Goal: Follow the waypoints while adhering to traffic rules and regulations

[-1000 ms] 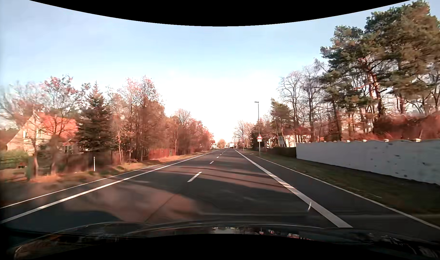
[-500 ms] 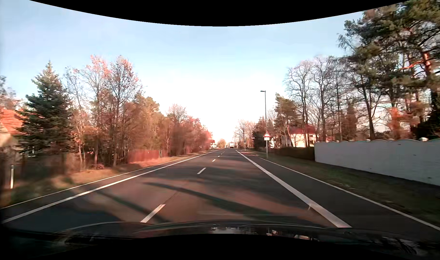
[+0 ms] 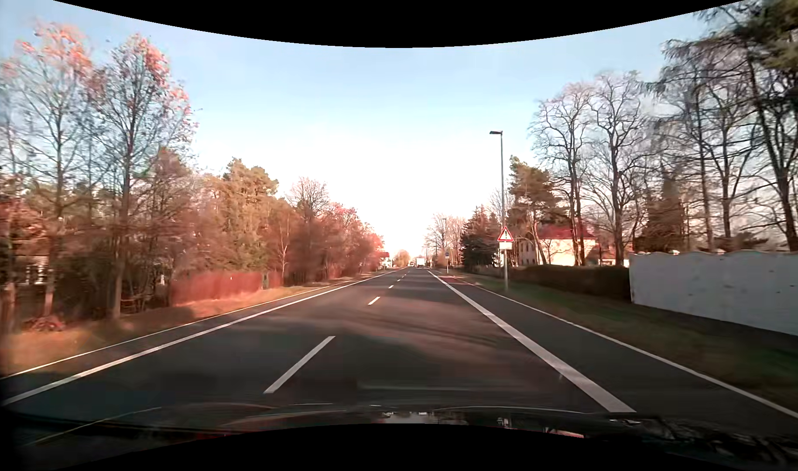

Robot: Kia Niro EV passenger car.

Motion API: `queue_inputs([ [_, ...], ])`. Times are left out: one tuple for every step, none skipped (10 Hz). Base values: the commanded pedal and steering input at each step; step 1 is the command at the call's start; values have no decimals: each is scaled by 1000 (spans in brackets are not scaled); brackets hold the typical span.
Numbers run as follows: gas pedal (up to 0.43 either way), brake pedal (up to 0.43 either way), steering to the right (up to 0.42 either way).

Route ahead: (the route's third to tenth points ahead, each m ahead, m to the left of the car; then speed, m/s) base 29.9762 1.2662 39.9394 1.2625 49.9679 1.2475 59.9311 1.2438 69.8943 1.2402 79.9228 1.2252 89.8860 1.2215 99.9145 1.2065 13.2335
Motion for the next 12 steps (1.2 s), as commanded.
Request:
queue_inputs([
  [130,0,-3],
  [130,0,-3],
  [130,0,-3],
  [130,0,-3],
  [130,0,-3],
  [130,0,-3],
  [130,0,-3],
  [130,0,-3],
  [130,0,-3],
  [130,0,-2],
  [130,0,-3],
  [130,0,-3],
])
